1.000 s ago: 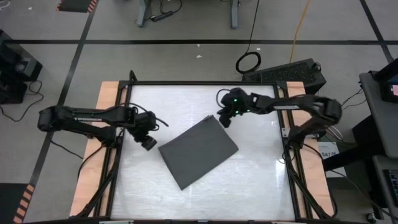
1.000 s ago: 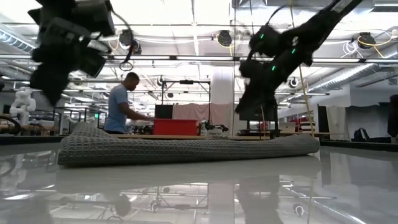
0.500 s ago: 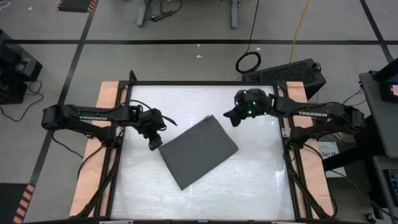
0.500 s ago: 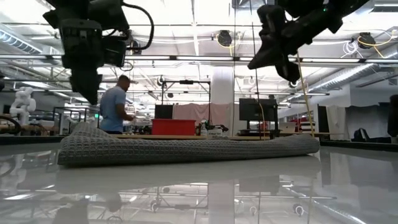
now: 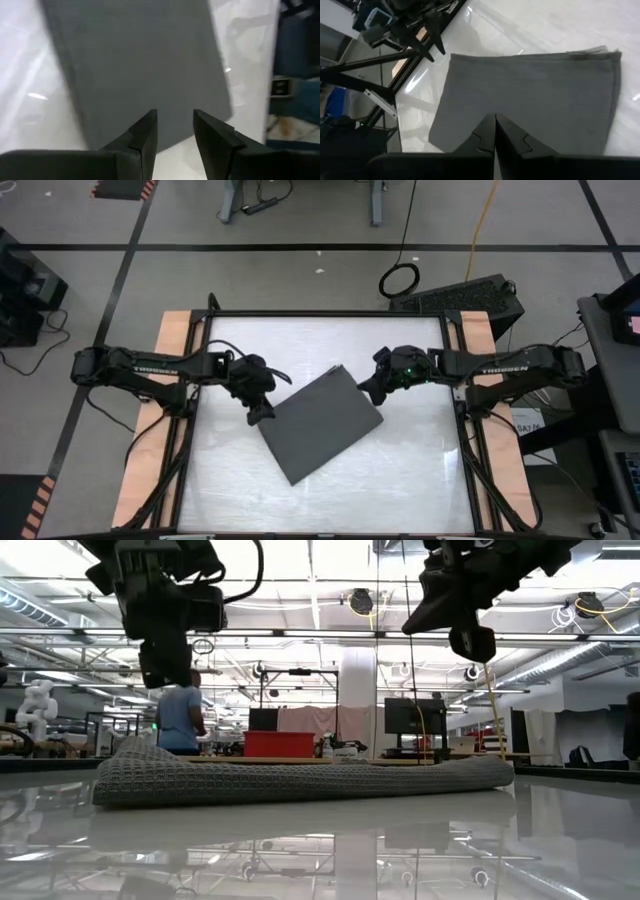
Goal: Roll towel
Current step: Roll the gray towel
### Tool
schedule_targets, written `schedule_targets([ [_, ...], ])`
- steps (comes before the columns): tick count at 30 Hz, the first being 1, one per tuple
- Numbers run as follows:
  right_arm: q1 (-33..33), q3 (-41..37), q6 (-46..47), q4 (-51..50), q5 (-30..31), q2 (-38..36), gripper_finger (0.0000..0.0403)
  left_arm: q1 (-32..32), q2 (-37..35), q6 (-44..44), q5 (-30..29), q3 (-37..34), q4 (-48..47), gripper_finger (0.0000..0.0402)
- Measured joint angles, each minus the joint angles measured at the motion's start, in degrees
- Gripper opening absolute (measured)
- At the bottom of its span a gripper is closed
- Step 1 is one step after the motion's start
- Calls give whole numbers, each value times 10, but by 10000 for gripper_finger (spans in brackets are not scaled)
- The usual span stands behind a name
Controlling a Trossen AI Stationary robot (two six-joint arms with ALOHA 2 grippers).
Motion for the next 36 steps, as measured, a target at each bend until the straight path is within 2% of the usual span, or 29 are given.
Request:
schedule_targets([
  [5,14,0,-20,-1,11,0,0,-46,0,-51,26,0,48,129],
  [10,23,0,-24,-17,7,0,0,-136,0,-70,13,0,46,129],
  [12,32,0,-13,-24,5,0,0,-173,0,-92,-32,0,48,129],
  [17,68,0,2,-22,-4,0,0,-243,16,-112,-204,0,51,129],
  [19,86,0,1,-23,10,0,0,-249,36,-99,-238,0,59,129],
  [22,109,0,-9,-40,67,0,0,-241,80,-96,-262,0,50,129],
  [26,122,0,-9,-66,128,16,0,-216,148,-139,-268,-1,-9,129],
  [29,124,0,16,-62,123,35,0,-202,190,-171,-262,-1,-21,129],
  [31,125,0,38,-65,105,48,0,-201,206,-174,-236,1,-7,129],
  [36,137,0,54,-47,99,88,0,-207,216,-247,-199,1,22,129],
])
